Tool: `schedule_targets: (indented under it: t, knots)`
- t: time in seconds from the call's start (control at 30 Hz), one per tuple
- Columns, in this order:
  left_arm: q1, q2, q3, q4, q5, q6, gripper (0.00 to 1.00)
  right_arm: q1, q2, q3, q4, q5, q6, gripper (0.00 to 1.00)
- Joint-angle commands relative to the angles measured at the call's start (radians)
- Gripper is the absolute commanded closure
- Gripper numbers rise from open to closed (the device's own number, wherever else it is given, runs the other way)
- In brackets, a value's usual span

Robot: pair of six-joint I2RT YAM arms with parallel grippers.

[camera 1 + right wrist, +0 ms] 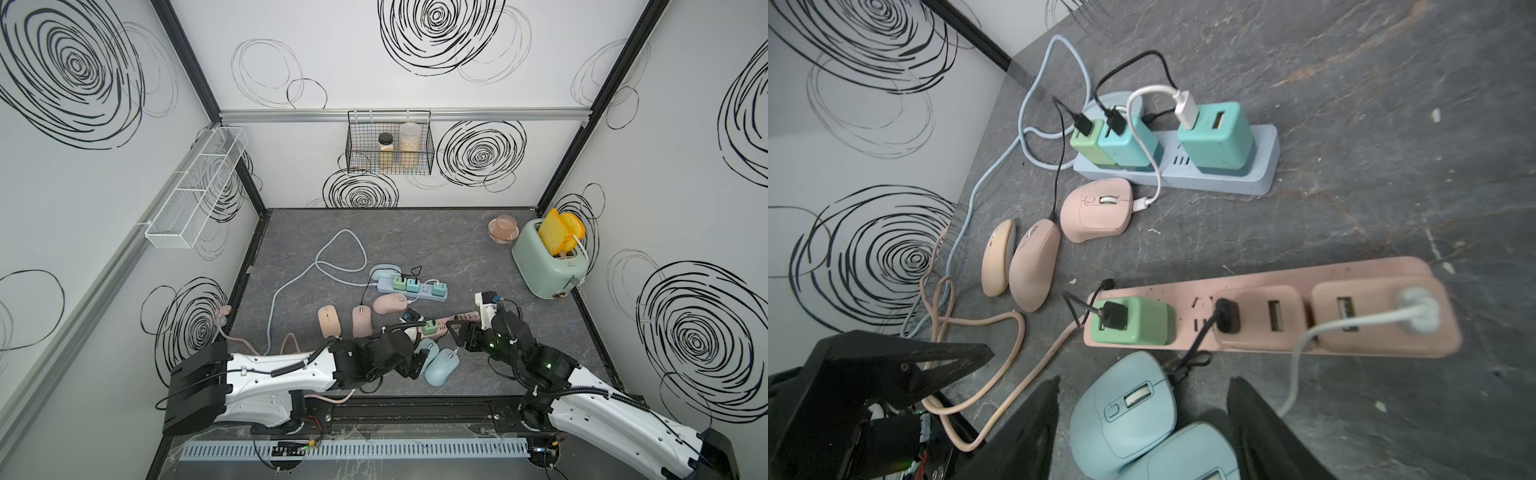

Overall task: Unplug the wireless mouse
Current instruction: Remove the plug from the socket.

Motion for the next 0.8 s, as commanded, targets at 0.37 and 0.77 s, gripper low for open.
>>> schedule_targets:
  t: [0.37, 0.77]
  knots:
    - [0.088, 0.225, 0.184, 0.059, 0.060, 0.271, 0.22, -0.186, -0.037, -0.059, -0.066, -0.119, -0.002, 0.30]
    - [0.110, 0.338, 0.262, 0.052, 0.040, 0.351, 0.32, -0.187, -0.026, -0.089, -0.045, -0.138, 0.009, 0.30]
